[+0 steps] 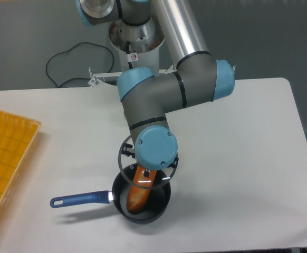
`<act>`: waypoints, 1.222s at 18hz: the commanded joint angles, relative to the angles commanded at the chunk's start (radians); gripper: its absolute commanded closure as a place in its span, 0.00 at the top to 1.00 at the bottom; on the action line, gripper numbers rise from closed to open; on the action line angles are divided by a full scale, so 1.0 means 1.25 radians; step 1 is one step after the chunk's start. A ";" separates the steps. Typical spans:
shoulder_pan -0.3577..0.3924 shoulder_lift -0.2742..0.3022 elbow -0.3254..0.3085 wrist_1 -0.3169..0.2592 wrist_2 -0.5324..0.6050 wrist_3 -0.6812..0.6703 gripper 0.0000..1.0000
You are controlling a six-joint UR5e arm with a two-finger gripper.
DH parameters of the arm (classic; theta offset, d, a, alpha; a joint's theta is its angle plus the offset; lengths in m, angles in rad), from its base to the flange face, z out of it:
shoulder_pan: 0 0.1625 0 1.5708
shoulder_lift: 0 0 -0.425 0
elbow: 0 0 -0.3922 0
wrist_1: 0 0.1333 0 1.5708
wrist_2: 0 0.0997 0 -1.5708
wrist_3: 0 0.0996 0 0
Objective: Close the pot lid
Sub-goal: 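Lower the glass lid onto the saucepan rim over the baguette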
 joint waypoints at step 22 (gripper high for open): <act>-0.005 -0.110 0.171 -0.112 -0.016 -0.035 0.49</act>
